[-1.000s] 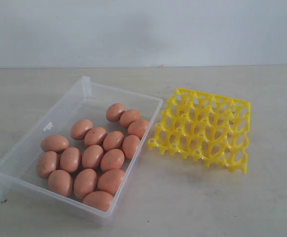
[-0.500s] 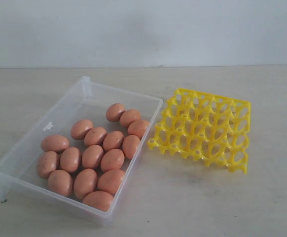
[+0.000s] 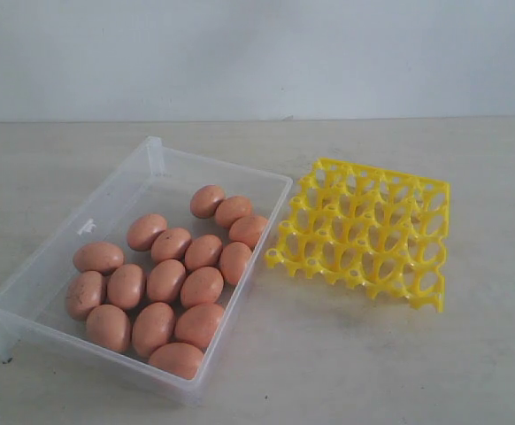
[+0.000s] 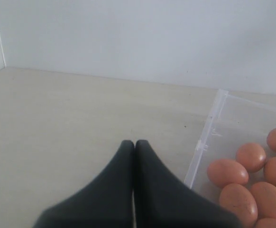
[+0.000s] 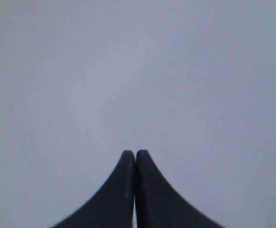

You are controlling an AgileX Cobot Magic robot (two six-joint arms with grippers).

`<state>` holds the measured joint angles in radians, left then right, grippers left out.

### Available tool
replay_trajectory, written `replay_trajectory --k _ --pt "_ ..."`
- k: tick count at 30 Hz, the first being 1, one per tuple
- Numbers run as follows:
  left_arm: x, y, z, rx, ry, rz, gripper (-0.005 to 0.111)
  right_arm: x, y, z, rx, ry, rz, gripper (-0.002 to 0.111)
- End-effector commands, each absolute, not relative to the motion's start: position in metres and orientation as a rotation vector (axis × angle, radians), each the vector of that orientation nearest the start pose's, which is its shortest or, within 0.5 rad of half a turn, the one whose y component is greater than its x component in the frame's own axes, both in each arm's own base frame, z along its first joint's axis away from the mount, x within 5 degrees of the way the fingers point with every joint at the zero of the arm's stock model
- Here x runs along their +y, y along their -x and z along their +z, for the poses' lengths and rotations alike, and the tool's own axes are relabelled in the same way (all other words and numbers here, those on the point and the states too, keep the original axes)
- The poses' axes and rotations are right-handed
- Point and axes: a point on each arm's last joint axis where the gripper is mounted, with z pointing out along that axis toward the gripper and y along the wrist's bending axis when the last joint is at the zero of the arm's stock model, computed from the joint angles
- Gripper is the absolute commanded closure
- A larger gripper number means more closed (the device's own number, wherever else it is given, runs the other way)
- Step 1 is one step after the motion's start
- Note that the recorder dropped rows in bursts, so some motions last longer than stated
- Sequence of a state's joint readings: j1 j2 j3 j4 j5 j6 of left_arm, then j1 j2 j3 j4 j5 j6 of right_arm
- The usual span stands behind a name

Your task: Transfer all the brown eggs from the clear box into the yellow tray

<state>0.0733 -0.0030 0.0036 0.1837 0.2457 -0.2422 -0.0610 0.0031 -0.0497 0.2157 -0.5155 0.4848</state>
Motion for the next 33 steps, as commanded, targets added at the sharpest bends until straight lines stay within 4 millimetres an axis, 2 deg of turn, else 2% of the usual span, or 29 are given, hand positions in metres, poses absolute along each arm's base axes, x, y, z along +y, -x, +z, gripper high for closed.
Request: replay_trajectory --k 1,4,7,10,12,14,16,17,18,19,21,24,26,27,29,30,32,33 --pt "0.008 -0.055 0.192 1.706 0.142 0.041 0.111 -0.015 -0.022 0.302 0.730 -0.431 0.516 0.108" --pt "0.008 -0.055 0.192 1.706 0.142 0.041 0.111 -0.018 -0.038 0.301 0.885 -0.473 0.407 0.108" --pt "0.008 -0.055 0.192 1.706 0.142 0.041 0.111 -0.015 -0.067 0.315 1.022 -0.419 0.337 0.108" --pt "0.008 -0.055 0.192 1.706 0.142 0.041 0.111 -0.003 -0.109 0.355 1.133 -0.174 0.241 0.108" --pt "0.008 -0.055 0.192 1.706 0.142 0.041 0.111 0.008 -0.155 0.376 1.251 0.040 0.194 0.108" --pt "0.008 -0.055 0.192 1.709 0.142 0.042 0.111 0.016 -0.205 0.383 1.400 0.190 0.206 0.108" --pt "0.008 -0.055 0.192 1.709 0.142 0.042 0.111 0.019 -0.261 0.378 1.606 0.305 0.215 0.108" --pt "0.008 -0.055 0.192 1.709 0.142 0.042 0.111 0.019 -0.286 0.369 1.713 0.342 0.217 0.108" --pt "0.008 -0.055 0.192 1.709 0.142 0.042 0.111 0.021 -0.308 0.368 1.779 0.276 0.313 0.108" --pt "0.008 -0.055 0.192 1.709 0.142 0.042 0.111 0.024 -0.325 0.365 1.810 0.239 0.419 0.109" --pt "0.008 -0.055 0.192 1.709 0.142 0.042 0.111 0.033 -0.345 0.370 1.799 0.320 0.520 0.109" --pt "0.008 -0.055 0.192 1.709 0.142 0.042 0.111 0.059 -0.361 0.379 1.788 0.344 0.667 0.109" --pt "0.008 -0.055 0.192 1.709 0.142 0.042 0.111 0.085 -0.359 0.390 1.730 0.500 0.712 0.109" --pt "0.008 -0.055 0.192 1.709 0.142 0.042 0.111 0.102 -0.354 0.397 1.666 0.638 0.703 0.109" --pt "0.008 -0.055 0.192 1.709 0.142 0.042 0.111 0.137 -0.337 0.409 1.488 0.911 0.616 0.109" --pt "0.008 -0.055 0.192 1.709 0.142 0.042 0.111 0.153 -0.328 0.417 1.403 0.979 0.523 0.109" --pt "0.008 -0.055 0.192 1.709 0.142 0.042 0.111 0.176 -0.316 0.426 1.330 0.957 0.299 0.109" --pt "0.008 -0.055 0.192 1.709 0.142 0.042 0.111 0.186 -0.311 0.430 1.317 0.895 0.122 0.109"
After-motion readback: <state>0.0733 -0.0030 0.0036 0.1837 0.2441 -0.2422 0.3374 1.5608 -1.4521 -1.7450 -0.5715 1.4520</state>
